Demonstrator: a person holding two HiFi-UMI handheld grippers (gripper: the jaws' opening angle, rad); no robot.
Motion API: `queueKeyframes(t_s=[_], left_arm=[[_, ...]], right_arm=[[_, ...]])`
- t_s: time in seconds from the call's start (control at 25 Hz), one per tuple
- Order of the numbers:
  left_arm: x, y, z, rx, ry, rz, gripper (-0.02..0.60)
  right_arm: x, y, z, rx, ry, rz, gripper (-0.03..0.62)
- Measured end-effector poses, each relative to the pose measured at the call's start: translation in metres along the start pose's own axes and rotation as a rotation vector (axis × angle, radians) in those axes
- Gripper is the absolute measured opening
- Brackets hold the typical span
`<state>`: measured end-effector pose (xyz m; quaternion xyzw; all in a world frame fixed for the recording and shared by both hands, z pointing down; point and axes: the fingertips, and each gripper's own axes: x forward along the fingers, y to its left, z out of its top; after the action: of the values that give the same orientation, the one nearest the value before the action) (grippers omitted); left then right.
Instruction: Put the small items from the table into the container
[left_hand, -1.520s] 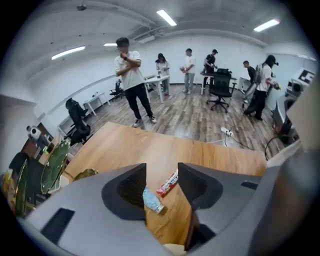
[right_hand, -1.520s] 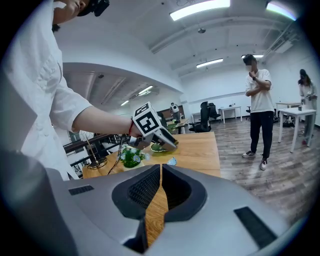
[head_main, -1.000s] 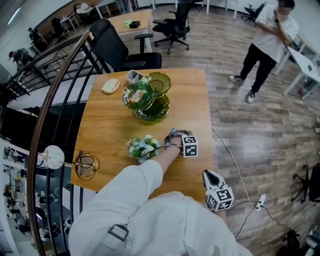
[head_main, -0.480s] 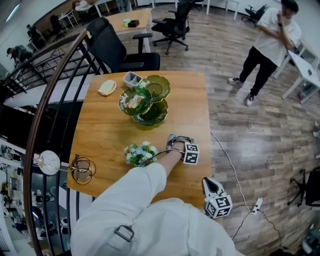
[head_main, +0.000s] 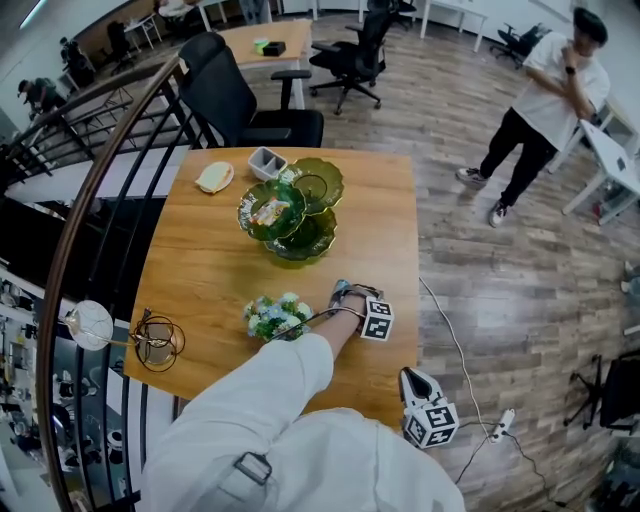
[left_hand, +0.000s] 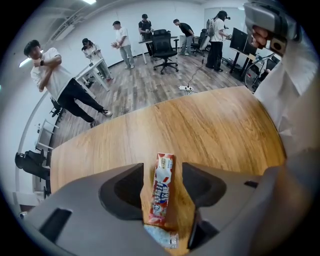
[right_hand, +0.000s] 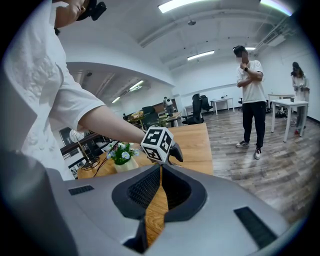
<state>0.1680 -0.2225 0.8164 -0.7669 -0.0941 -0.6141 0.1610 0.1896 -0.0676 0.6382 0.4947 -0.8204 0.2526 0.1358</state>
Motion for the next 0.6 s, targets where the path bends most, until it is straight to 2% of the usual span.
queueKeyframes(t_s=[0.24,0.32,0.44,0.6], left_arm=[[0.0096,-0.0037,-0.0012,0.029,0.004,-0.031,0.242],[0.0102,-0.0055,-0.0005,0.01,-0.007,-0.066,0.242],[0.0087,-0.0097,0.0004,-0.047,-0.043,-0.131,0.191],[0.0071,-0.0101,-0.0001,-0.064,-0.069,-0.147,0.166]], right_arm=[[0.0028,-0.0008,-0.0033,0.0,0.01,-0.007,0.015],[0.0016,-0.0019,-0.004,0.001,0.015,-0.008,0.015],[-0.0005,-0.0034,-0.0024,0.003,0.018,-0.007,0.015],[0.0008,-0.0063,-0.0022,0.002,0.021,-0.012,0.015]])
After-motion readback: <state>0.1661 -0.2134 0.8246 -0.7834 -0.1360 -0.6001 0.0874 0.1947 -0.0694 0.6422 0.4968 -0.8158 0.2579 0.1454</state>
